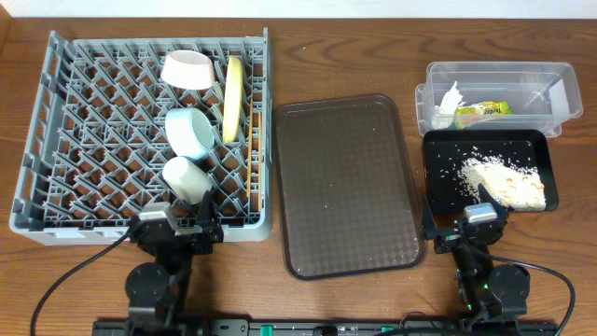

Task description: Sort waste into correct bins and load items into the dishwasher rack

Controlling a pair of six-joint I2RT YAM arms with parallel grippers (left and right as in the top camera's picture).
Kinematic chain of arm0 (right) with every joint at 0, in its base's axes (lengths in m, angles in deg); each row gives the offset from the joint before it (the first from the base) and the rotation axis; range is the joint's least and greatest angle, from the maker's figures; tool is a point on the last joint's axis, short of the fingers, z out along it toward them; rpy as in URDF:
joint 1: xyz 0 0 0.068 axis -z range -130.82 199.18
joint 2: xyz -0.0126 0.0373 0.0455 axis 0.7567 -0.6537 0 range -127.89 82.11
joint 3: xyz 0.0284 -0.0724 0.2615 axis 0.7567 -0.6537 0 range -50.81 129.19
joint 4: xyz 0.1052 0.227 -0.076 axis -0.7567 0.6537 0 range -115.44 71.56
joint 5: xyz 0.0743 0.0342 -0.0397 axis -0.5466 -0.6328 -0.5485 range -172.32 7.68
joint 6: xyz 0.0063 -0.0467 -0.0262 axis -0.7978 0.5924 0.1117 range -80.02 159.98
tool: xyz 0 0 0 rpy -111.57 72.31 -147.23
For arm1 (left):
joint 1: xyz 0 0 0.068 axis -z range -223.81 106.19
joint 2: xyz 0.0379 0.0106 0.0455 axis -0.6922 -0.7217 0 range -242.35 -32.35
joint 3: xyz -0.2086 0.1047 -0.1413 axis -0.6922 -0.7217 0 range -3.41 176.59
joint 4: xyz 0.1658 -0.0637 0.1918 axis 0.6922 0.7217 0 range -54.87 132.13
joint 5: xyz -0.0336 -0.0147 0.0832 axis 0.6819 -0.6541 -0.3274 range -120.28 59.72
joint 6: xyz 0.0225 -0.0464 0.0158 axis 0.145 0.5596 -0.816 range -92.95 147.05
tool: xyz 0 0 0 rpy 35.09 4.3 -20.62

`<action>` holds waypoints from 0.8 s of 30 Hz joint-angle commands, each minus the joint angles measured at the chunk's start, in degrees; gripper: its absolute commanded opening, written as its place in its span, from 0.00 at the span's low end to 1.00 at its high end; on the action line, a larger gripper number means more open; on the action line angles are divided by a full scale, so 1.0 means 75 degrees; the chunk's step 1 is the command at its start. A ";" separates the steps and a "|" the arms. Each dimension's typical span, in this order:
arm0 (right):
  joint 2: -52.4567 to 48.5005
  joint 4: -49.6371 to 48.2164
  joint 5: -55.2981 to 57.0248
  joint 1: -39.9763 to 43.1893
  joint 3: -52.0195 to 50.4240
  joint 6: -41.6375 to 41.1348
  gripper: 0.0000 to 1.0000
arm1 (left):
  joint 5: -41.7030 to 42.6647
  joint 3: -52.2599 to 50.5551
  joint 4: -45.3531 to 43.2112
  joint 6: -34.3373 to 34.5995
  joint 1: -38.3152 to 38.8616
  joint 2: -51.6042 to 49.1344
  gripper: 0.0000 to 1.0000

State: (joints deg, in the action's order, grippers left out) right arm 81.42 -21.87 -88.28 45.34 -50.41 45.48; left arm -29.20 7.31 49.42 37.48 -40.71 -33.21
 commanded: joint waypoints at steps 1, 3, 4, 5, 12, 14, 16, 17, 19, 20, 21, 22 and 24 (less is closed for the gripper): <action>0.0041 0.0017 0.0015 -0.0064 -0.0012 0.0105 0.99 | -0.0096 -0.0854 -0.1361 -0.0277 -0.0041 0.0102 0.92; 0.0041 0.0017 0.0012 -0.0064 -0.0012 0.0102 0.99 | -0.0093 -0.1329 -0.2241 -0.0452 -0.0041 0.0102 0.93; 0.0041 0.0017 0.0012 -0.0064 -0.0012 0.0102 0.99 | -0.0099 -0.1399 -0.2247 -0.0472 -0.0044 0.0102 0.92; 0.0041 0.0017 0.0015 -0.0064 -0.0012 0.0102 0.99 | -0.0079 -0.1396 -0.2165 -0.0595 -0.0047 0.0102 0.92; 0.0041 0.0017 0.0012 -0.0064 -0.0012 0.0105 0.99 | 0.0020 -0.1399 -0.1370 -0.0644 -0.0047 0.0099 0.92; 0.0041 0.0017 0.0012 -0.0064 -0.0012 0.0102 0.99 | 0.0023 -0.1399 -0.1370 -0.0644 -0.0047 0.0090 0.93; 0.0041 0.0017 0.0012 -0.0064 -0.0012 0.0102 0.99 | 0.0023 -0.1399 -0.1370 -0.0647 -0.0047 0.0085 0.92; 0.0041 0.0017 0.0012 -0.0064 -0.0012 0.0102 0.99 | 0.0023 -0.1399 -0.1370 -0.0644 -0.0047 0.0085 0.93; 0.0041 0.0017 0.0012 -0.0064 -0.0012 0.0102 0.99 | 0.0023 -0.1399 -0.1370 -0.0644 -0.0047 0.0085 0.93; 0.0041 0.0017 0.0015 -0.0064 -0.0012 0.0102 0.99 | 0.0023 -0.1399 -0.1370 -0.0644 -0.0047 0.0085 0.93; 0.0041 0.0017 0.0012 -0.0064 -0.0012 0.0105 0.99 | 0.0023 -0.1399 -0.1370 -0.0647 -0.0047 0.0085 0.92; 0.0041 0.0017 0.0012 -0.0064 -0.0012 0.0102 0.99 | 0.0023 -0.1399 -0.1370 -0.0644 -0.0047 0.0085 0.92; 0.0041 0.0017 0.0012 -0.0064 -0.0012 0.0105 0.99 | 0.0023 -0.1399 -0.1370 -0.0644 -0.0047 0.0085 0.92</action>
State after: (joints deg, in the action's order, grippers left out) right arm 81.42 -21.87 -88.28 45.34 -50.41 45.50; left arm -28.52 -2.52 36.46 33.40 -40.76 -32.93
